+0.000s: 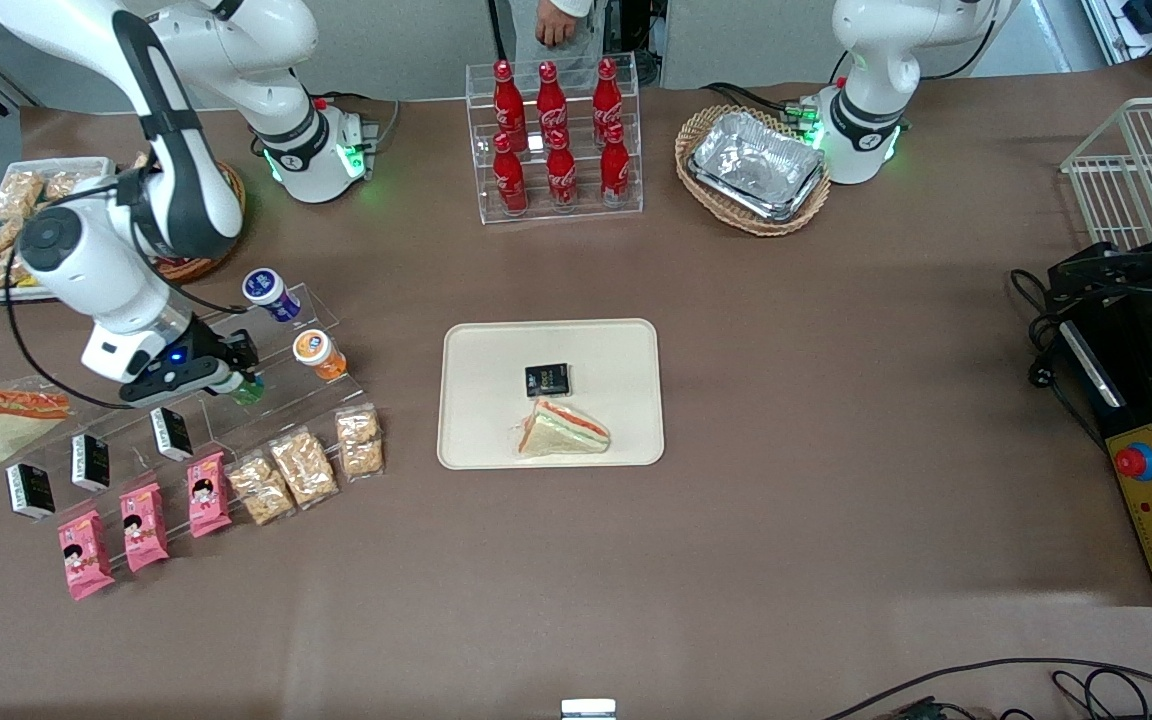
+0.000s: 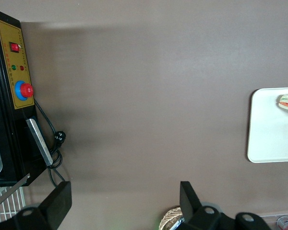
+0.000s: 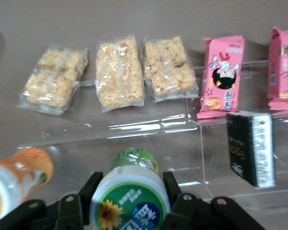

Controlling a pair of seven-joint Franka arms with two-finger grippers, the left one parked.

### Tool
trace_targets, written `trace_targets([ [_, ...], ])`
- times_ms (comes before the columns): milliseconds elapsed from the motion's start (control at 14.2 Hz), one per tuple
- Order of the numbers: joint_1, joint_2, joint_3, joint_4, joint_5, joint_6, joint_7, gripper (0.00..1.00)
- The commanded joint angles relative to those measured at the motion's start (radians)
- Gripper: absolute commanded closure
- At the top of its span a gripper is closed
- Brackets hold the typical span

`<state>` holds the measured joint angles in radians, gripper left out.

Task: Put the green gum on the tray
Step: 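Lift the gum bottle up out of the rack with the right gripper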

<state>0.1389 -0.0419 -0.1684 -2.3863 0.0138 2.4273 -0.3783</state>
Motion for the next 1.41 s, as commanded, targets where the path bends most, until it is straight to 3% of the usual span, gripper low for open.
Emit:
trace_targets([
  [0,0.001,0.002,-0.003,0.253,0.014,-0.311,0.018,0.96],
  [493,0.004,-0.009,0.001,0.594,0.014,-0.749,0.044,0.95],
  [775,0.013,-0.007,0.027,0.68,0.015,-0.826,0.109,0.95],
  [1056,0.094,0.005,0.122,0.68,0.017,-0.811,0.46,0.95],
  [1338,0.278,0.057,0.13,0.68,0.038,-0.719,0.81,0.95],
])
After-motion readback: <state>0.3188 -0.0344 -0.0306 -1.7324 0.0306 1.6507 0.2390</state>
